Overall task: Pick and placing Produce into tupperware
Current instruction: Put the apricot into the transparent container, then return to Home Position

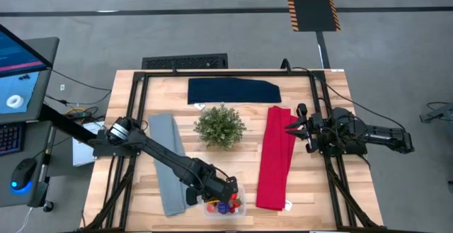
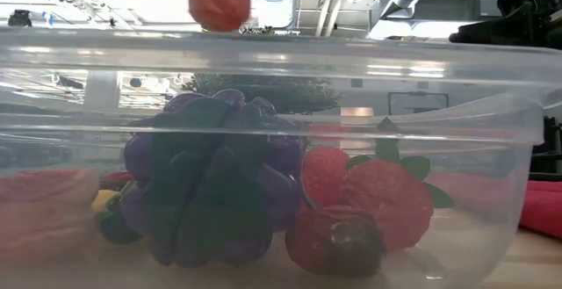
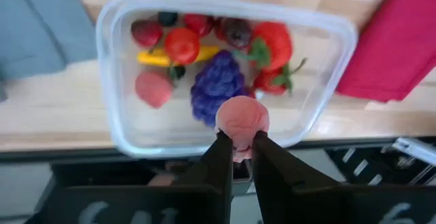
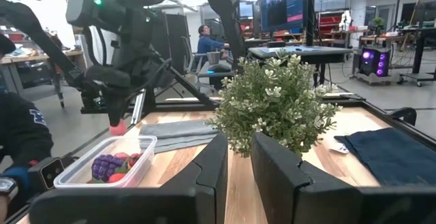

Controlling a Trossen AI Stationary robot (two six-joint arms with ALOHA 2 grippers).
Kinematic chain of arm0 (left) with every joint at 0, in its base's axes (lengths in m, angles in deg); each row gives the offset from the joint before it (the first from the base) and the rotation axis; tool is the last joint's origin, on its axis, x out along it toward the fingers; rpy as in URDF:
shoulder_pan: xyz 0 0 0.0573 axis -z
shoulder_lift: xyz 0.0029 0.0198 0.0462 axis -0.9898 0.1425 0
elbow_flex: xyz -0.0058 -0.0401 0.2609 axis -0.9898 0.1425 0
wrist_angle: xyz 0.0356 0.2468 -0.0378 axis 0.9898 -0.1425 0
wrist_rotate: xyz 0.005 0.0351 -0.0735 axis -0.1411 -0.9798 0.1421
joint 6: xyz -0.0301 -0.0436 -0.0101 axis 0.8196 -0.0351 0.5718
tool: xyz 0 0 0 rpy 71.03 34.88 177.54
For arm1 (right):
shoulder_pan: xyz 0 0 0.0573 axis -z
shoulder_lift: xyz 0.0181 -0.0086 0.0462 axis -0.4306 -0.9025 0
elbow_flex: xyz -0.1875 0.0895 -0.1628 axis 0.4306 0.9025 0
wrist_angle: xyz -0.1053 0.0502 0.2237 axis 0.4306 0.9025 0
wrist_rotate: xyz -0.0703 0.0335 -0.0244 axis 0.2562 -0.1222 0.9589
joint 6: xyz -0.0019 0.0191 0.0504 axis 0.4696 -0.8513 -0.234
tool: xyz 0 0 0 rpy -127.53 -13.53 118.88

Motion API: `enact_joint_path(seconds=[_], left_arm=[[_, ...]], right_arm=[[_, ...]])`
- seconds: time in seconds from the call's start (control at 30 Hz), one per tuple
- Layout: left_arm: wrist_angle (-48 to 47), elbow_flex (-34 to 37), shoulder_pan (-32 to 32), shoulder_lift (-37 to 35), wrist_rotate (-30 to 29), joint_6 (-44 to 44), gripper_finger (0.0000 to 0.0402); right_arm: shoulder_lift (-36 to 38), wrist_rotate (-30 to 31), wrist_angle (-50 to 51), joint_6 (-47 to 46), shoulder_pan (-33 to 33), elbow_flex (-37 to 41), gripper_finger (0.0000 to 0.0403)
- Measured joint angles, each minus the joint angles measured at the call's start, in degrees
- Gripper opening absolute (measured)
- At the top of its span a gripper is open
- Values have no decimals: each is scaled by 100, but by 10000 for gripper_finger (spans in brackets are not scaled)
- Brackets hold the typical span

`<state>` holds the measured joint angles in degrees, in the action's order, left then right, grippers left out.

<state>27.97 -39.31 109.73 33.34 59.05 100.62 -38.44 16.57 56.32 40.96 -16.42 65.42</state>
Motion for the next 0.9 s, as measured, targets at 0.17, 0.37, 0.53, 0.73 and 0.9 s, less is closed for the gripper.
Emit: enact_joint_path(seconds=[0.17, 0.37, 0.53, 0.73, 0.9], left_arm=[[222, 69, 0, 218, 468, -30, 31], [295, 53, 28, 374, 433, -23, 36], [325, 53, 26, 374, 423, 28, 91], [363, 53, 26, 431, 256, 26, 172], [477, 49, 18, 408, -210, 24, 195]], right_arm=[[0, 0, 1, 0, -1, -1, 92], [-38, 1, -20, 1, -2, -2, 92], [-81, 2, 32, -1, 0, -1, 92], [-76, -2, -3, -1, -2, 0, 92], [-76, 0, 3, -1, 0, 0, 92]])
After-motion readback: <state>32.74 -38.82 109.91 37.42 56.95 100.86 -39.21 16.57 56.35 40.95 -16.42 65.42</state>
